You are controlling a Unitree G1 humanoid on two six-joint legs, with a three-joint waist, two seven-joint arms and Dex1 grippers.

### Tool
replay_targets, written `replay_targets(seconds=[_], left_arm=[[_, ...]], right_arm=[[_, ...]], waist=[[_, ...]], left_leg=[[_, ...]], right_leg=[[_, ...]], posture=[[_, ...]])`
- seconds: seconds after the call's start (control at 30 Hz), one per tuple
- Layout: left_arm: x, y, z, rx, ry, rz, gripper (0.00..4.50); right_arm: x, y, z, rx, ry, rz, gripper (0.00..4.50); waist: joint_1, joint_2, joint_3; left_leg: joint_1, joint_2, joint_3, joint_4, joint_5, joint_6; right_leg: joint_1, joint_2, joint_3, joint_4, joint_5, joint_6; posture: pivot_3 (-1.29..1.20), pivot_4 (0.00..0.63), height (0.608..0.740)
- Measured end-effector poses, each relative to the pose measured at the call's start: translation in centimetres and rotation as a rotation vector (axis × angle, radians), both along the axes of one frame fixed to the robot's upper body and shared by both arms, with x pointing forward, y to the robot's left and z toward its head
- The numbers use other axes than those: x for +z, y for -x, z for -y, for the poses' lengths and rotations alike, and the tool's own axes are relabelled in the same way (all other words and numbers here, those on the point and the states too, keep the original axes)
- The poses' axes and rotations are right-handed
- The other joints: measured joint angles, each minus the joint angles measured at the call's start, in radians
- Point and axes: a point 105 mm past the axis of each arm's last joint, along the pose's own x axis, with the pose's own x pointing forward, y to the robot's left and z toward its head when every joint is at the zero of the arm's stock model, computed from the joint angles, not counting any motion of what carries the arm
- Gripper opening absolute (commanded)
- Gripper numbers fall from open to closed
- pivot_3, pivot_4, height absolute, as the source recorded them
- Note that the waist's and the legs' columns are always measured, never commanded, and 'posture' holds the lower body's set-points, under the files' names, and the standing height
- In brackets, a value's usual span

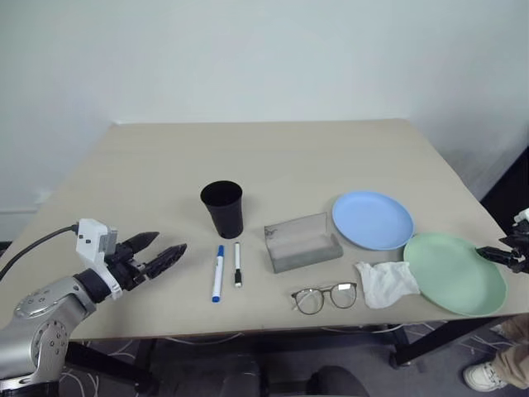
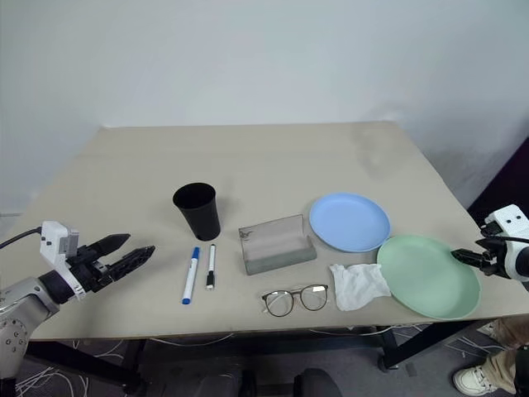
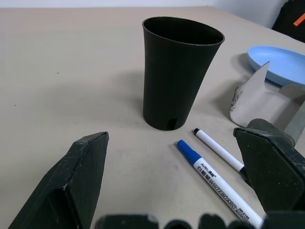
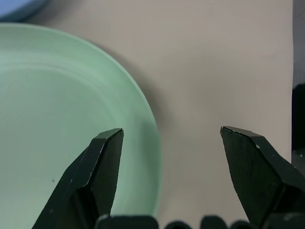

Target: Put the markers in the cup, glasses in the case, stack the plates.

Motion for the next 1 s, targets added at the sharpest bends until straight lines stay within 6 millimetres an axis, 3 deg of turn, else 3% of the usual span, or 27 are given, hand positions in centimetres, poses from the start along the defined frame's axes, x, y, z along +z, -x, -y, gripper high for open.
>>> replay_targets(seconds=[0.4,0.53,0.7,1.0], left_arm=[[-0.2,0.0,0.0,0.003,-0.003,-0.003,4.47],[-0.2,0.0,0.0,0.004,-0.003,-0.003,4.5],[-0.2,0.0,0.0,0.005,-0.003,-0.003,4.5],[-0.3,0.2,0.1,0.007,-0.006,-0.012,4.5]], right_arm=[[-0.9,0.8,0.3,-0.016,-0.011,-0.05,3.54],[-1.3,0.9,0.1,-0.013,-0.025,-0.063,2.6],[-2.1,1.2,-0.2,-0.005,-0.035,-0.087,0.82],[-2.2,1.3,-0.3,0.003,-0.041,-0.094,0.82]], waist=[[-0.015,0.0,0.0],[-0.015,0.0,0.0],[-0.015,0.0,0.0],[-0.015,0.0,0.0]], left_leg=[[0.0,0.0,0.001,0.001,0.0,0.001],[0.0,0.0,0.001,0.001,0.0,0.001],[0.0,0.0,0.001,0.001,0.0,0.001],[0.0,0.0,0.001,0.001,0.0,0.001]], right_leg=[[0.0,0.0,0.001,0.0,0.001,0.001],[0.001,0.0,0.001,0.0,0.001,0.002],[0.001,0.0,0.001,0.0,0.001,0.002],[0.001,0.0,0.001,0.0,0.002,0.002]], posture=[[0.0,0.0,0.74],[0.0,0.0,0.74],[0.0,0.0,0.74],[0.0,0.0,0.74]])
